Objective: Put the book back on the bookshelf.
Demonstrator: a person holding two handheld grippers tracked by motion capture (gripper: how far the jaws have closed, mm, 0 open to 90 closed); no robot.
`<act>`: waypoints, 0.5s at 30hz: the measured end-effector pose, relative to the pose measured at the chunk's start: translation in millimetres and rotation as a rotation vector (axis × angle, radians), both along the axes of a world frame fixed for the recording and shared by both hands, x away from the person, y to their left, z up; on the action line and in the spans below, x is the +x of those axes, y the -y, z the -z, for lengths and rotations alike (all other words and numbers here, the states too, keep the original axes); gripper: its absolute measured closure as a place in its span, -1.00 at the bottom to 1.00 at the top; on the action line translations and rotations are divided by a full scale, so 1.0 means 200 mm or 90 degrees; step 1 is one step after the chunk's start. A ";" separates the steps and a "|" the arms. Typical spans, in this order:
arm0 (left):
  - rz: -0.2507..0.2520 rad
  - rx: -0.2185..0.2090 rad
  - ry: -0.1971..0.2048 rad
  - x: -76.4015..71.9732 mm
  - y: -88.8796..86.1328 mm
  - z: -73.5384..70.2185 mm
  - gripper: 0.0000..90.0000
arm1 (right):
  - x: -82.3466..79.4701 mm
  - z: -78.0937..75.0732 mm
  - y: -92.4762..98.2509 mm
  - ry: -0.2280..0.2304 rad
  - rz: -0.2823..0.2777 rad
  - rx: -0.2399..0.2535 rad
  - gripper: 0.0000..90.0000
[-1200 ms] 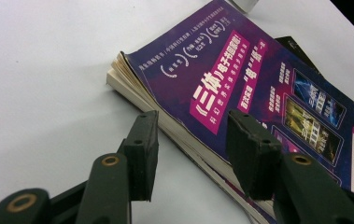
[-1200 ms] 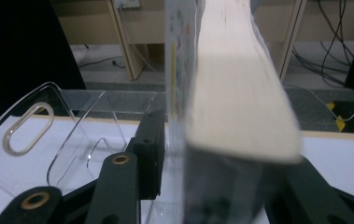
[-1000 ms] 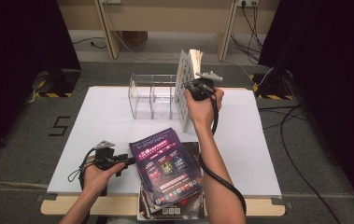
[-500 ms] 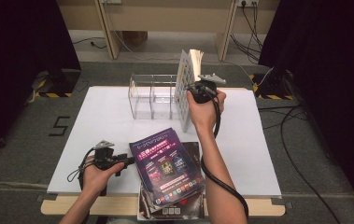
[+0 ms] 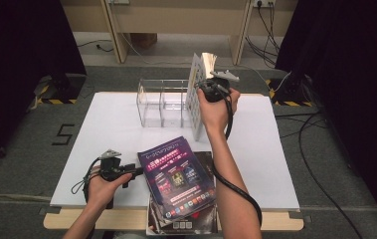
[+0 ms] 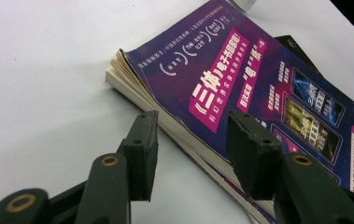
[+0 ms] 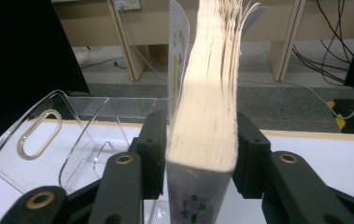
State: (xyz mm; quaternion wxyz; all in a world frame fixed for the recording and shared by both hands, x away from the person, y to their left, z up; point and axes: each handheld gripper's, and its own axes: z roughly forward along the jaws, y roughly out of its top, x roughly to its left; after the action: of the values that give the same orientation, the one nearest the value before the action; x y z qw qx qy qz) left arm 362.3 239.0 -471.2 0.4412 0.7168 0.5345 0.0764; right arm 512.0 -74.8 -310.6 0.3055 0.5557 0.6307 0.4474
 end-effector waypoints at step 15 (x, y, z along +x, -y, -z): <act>0.001 -0.004 -0.002 0.00 0.00 0.00 0.19 | 0.06 0.00 -0.04 -0.021 0.022 -0.022 0.55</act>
State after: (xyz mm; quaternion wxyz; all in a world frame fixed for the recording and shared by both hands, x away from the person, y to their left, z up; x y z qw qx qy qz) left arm 362.3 238.3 -471.5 0.4430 0.7159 0.5347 0.0732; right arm 523.7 -67.3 -310.9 0.3128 0.5684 0.6334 0.4218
